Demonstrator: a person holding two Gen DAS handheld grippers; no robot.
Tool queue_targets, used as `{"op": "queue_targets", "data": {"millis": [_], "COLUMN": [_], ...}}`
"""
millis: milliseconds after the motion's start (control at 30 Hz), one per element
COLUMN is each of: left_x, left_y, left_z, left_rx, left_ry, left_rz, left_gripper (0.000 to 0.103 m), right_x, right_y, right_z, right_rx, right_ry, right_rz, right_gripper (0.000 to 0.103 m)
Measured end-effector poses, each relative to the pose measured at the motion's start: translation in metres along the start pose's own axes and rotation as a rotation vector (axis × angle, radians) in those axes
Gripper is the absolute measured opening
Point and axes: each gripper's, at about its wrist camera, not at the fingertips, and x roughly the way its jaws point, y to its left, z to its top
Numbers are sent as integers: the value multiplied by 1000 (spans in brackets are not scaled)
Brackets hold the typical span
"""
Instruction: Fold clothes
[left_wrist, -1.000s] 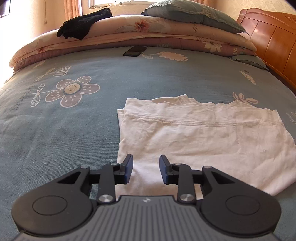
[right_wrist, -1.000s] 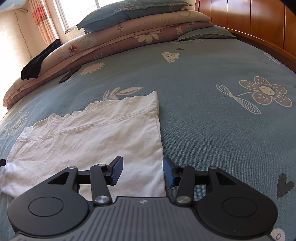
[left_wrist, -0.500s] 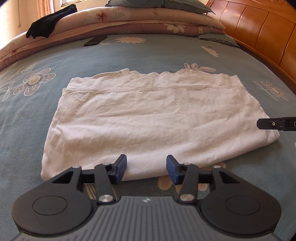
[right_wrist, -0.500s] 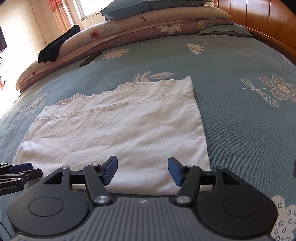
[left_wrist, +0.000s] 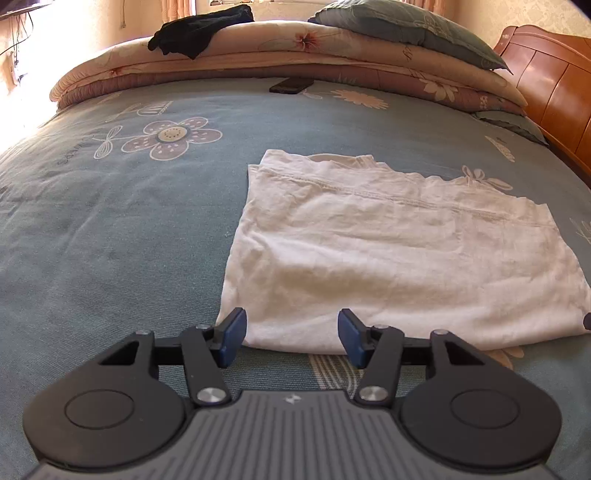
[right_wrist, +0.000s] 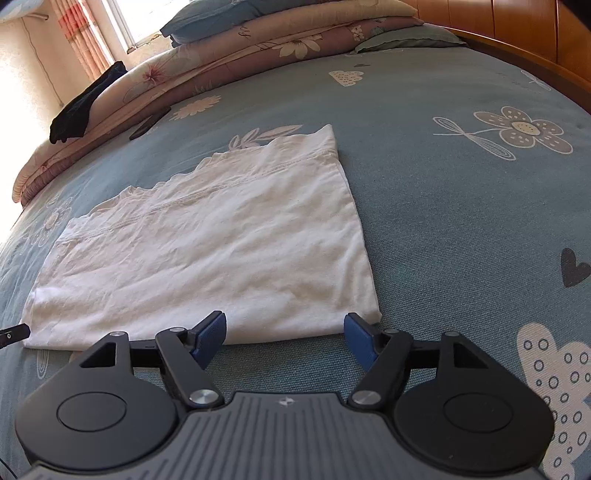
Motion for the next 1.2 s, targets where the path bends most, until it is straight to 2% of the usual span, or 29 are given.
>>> {"op": "queue_targets", "data": {"millis": [67,333,400,533,733,833,900,933,967,1033,1067,1100,1133,1200], "left_x": [-1,28,34,27,17,13,16,18,19,23,27,27,26,17], "left_y": [-5,-20,-17,1,28,42,62,72,82,102,114,123,131,144], "left_z": [7,18,19,29,43,50,47,45,43,39,35,35,35,33], "left_rx": [18,36,23,-25,-97,-134,-172,-191,-210,-251,-283,-294,-305,-331], "left_ry": [-32,-30,-25,-81,-165,-205,-214,-219,-224,-226,-194,-179,-167,-189], "left_rz": [-6,34,22,25,30,33,40,44,47,60,99,143,185,245], "left_gripper": [67,68,69,71,72,91,94,95,95,94,94,94,94,94], "right_x": [-2,10,14,20,21,16,1,-10,-17,-25,-28,-23,-13,7], "right_y": [9,33,39,48,47,55,66,79,93,129,148,169,189,230], "right_z": [-2,-15,-19,-27,-33,-24,-13,-2,9,34,47,59,65,78], "right_rx": [-37,-136,-169,-238,-239,-237,-251,-290,-334,-424,-468,-501,-528,-583], "right_ry": [-2,49,64,81,59,120,93,48,8,-58,-89,-102,-96,-83], "right_rz": [-6,-37,-59,-103,-115,-139,-83,-54,-28,55,100,157,204,298], "right_gripper": [80,87,93,103,103,103,103,102,98,82,72,61,56,41]}}
